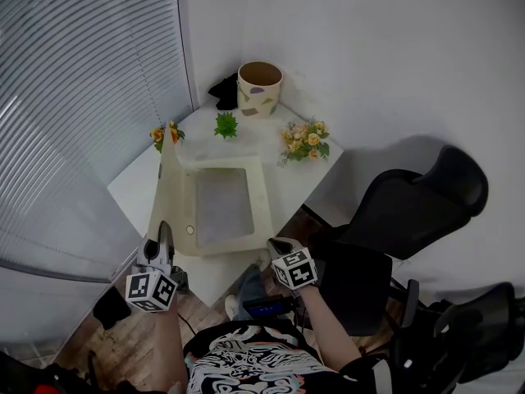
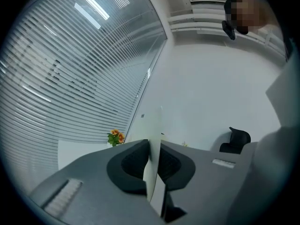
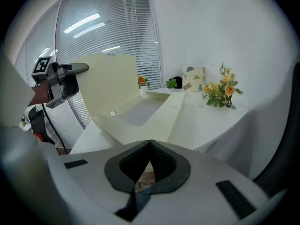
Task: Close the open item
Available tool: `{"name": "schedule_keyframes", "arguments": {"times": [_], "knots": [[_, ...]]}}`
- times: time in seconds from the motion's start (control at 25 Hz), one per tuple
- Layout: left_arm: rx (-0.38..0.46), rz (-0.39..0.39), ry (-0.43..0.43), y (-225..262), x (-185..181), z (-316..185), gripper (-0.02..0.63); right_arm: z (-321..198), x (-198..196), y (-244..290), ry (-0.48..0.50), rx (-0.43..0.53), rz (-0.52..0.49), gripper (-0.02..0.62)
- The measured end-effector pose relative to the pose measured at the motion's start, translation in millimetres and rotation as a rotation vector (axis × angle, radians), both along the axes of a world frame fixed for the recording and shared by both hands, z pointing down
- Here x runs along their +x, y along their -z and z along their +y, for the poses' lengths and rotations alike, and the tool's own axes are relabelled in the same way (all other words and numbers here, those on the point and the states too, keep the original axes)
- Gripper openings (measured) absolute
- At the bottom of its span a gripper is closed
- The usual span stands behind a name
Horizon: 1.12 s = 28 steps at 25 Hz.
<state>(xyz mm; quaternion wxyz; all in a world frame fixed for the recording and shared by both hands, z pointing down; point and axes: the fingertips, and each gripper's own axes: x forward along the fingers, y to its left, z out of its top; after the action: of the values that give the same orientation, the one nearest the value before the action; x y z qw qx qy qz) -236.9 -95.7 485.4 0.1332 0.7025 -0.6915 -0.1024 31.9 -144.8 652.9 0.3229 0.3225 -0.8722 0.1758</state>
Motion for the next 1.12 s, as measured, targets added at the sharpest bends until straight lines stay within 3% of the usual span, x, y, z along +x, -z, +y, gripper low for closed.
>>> {"name": "schedule_keyframes", "arguments": {"times": [1.12], "knots": [[-0.01, -0.028, -0.202, 4.7, 63.7, -23.9, 0.031, -0.3, -2.4, -1.4, 0.025, -0.007, 0.036, 0.003]]}}
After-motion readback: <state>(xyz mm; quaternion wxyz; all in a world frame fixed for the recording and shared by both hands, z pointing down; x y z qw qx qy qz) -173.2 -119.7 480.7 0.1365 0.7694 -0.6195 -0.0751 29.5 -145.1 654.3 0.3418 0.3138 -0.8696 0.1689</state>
